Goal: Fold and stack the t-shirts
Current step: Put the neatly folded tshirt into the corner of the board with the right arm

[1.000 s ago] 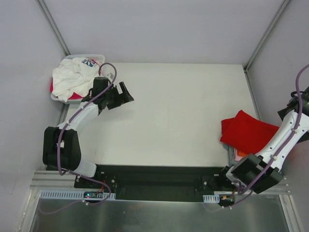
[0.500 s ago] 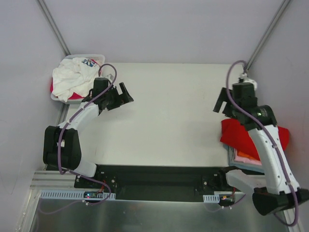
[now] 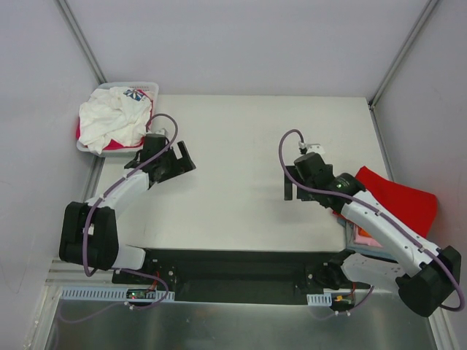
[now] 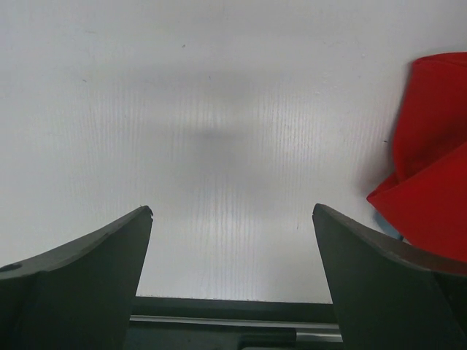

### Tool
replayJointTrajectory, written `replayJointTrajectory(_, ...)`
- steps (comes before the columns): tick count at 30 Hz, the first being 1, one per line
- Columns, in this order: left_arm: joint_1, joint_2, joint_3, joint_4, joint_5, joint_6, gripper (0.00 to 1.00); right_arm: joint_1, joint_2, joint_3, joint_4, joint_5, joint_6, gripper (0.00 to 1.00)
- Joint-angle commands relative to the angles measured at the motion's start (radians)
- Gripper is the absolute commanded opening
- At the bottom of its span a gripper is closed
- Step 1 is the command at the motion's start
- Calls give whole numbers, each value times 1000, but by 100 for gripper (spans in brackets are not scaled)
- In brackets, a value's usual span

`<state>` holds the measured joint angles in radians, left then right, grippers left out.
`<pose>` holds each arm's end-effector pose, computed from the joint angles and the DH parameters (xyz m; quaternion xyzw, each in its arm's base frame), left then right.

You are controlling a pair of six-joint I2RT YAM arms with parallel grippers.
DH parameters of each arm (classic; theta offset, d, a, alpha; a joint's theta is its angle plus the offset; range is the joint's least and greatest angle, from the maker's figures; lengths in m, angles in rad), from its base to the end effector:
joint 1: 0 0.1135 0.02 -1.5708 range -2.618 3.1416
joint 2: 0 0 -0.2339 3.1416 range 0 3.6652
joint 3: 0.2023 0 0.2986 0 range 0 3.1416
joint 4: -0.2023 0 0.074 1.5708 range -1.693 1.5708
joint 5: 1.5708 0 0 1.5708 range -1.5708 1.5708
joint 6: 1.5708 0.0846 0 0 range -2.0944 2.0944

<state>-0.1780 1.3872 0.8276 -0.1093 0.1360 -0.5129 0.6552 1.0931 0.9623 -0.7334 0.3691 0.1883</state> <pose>0.3728 -0.0787 0.1412 -0.1205 0.8903 -0.2048 0.3884 0.2641 0.1644 0.2263 -0.1516 0.9120 -0.0179 0.3808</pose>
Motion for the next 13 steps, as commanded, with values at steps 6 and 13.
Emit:
replayJointTrajectory(6,-29,-66,-22,19,-70,16,99,7,-50,3,77,-13,-38,96)
replayJointTrajectory(13,-81,-77,-21,25,-194,54,99,4,-23,24,74,17,-58,96)
